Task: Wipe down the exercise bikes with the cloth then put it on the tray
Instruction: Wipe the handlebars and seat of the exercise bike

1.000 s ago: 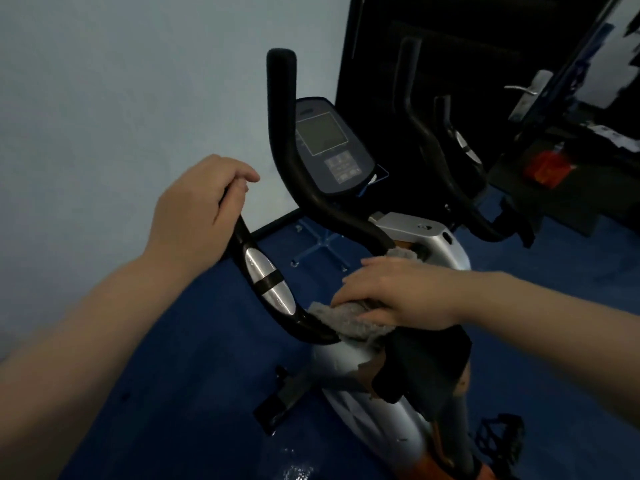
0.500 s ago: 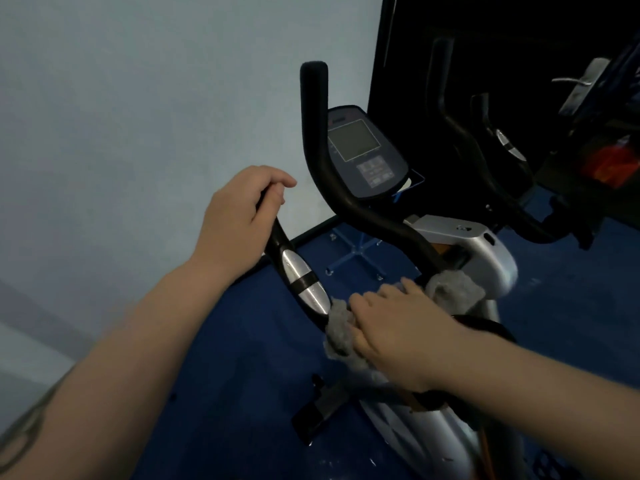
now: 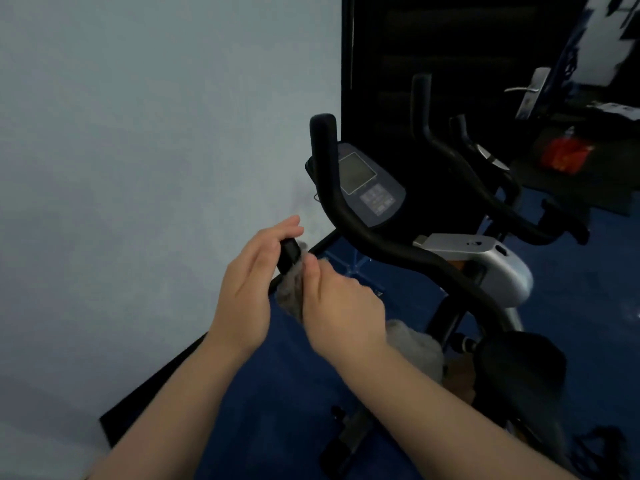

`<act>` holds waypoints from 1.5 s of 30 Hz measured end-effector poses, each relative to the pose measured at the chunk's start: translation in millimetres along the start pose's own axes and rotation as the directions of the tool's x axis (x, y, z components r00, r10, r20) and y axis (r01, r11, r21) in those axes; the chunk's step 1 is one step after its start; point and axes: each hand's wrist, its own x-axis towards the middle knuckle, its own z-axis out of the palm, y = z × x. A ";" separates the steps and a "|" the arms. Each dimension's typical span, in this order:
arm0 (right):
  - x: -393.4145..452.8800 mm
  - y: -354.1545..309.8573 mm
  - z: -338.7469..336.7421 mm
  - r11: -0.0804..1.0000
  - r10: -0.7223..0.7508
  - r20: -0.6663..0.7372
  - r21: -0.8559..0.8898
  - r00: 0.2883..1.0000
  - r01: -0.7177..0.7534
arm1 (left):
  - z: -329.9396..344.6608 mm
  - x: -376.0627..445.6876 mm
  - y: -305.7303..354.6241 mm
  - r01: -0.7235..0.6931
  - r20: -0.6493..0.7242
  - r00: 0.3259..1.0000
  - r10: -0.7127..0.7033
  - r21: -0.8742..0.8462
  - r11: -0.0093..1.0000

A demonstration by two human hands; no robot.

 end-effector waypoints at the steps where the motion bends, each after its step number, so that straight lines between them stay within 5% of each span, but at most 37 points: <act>1: 3.8 -3.0 -1.8 1.000 0.001 -0.013 0.014 1.000 -0.001 | 0.6 -1.2 -0.6 -0.002 -0.004 1.000 0.001 -0.010 1.000; 5: -24.9 2.6 0.9 0.962 0.116 -0.131 0.262 0.985 -0.078 | -2.7 -2.9 -2.4 0.039 0.011 0.999 -0.038 -0.064 0.997; 9: 25.2 -12.7 -5.2 0.899 0.173 -0.016 0.412 0.985 -0.151 | -4.1 -4.0 0.3 0.066 0.031 0.998 -0.063 -0.104 0.992; 13: 45.1 -28.4 -14.8 0.844 0.164 -0.114 0.531 0.980 -0.079 | 0.7 -2.3 3.9 0.058 -0.019 0.998 -0.062 -0.170 0.984; 16: 10.6 -11.9 -3.1 0.971 -0.052 -0.142 0.226 0.988 0.083 | 5.3 -3.8 3.3 0.052 -0.025 0.998 -0.055 -0.114 0.992; 19: -30.3 10.1 0.9 0.975 0.128 -0.142 0.201 0.982 -0.098 | 9.2 -1.6 4.3 -0.111 -0.010 0.993 0.115 0.191 0.975; 22: -33.2 21.8 -0.4 0.961 0.141 -0.045 0.245 0.989 -0.126 | 13.4 8.5 5.7 -0.345 0.125 0.938 0.324 0.439 0.830; 26: -21.8 -1.1 1.0 0.974 0.136 -0.179 0.202 0.974 -0.099 | 18.2 18.6 0.8 -0.445 0.227 0.891 0.393 0.611 0.655; 29: -55.9 20.0 8.5 0.965 0.181 -0.266 0.234 0.947 -0.119 | 18.4 18.5 -2.7 -0.441 0.206 0.886 0.415 0.649 0.620; 34: -77.8 74.0 21.6 0.966 -0.038 -0.385 0.222 0.922 0.132 | 21.8 16.3 -4.7 -0.453 0.137 0.872 0.470 0.590 0.668; 37: -73.3 68.6 21.6 0.929 0.108 -0.421 0.366 0.901 0.060 | 24.0 15.3 -4.4 -0.445 0.110 0.875 0.472 0.567 0.693; 39: -78.7 56.0 25.7 0.895 0.309 -0.391 0.427 0.867 -0.126 | 24.5 15.4 -5.1 -0.437 0.104 0.880 0.463 0.557 0.706; 42: -86.5 25.5 34.5 0.602 0.719 -0.215 0.668 0.661 -0.437 | 22.9 17.1 -6.6 -0.459 0.109 0.869 0.482 0.543 0.704; 45: -77.0 0.5 33.7 0.133 0.853 0.074 0.927 0.517 -0.351 | 22.6 17.3 -7.7 -0.461 0.110 0.871 0.479 0.524 0.716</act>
